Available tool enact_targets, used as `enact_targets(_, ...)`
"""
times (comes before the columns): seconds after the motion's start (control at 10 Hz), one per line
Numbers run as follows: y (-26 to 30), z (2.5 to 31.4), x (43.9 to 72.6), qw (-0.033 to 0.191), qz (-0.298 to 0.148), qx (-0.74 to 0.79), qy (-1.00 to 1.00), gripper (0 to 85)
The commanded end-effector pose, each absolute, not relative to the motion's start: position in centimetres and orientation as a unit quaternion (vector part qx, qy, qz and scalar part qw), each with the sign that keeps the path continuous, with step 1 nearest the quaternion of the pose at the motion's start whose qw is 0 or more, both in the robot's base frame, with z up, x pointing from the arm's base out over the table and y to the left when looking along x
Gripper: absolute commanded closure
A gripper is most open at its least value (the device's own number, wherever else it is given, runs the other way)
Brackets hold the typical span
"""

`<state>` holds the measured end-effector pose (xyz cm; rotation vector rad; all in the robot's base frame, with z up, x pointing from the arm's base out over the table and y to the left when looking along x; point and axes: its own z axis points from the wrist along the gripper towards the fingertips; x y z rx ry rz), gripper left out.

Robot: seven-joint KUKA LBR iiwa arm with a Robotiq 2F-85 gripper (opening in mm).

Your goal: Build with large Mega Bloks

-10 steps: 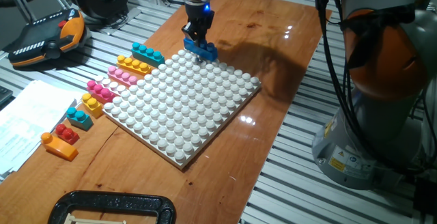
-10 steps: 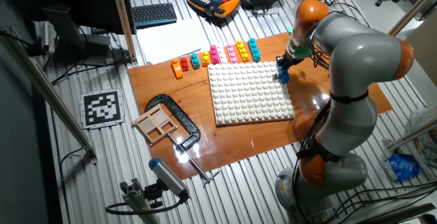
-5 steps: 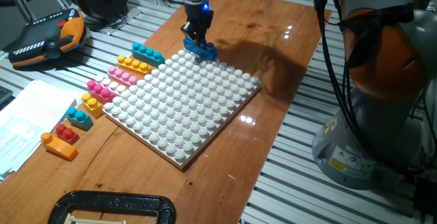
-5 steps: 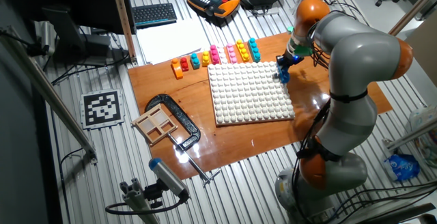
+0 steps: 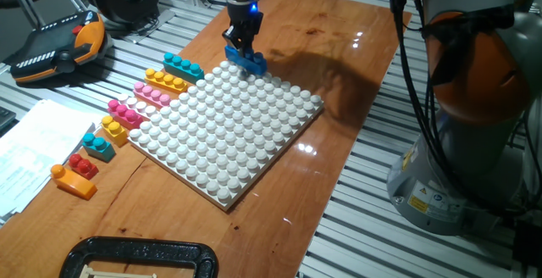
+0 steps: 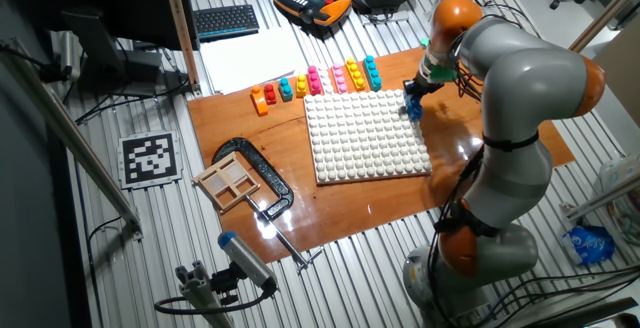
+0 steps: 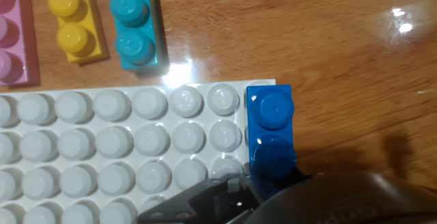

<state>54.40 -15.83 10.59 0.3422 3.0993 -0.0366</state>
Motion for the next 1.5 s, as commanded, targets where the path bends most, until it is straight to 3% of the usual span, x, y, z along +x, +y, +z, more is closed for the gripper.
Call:
enact_targets(0.0,-15.8,10.6,54.4,0.012,-0.012,0.110,0.994,85.0)
enact_targets(1.4,-16.0,7.7,55.3,0.018,0.003,0.099,0.995,85.0)
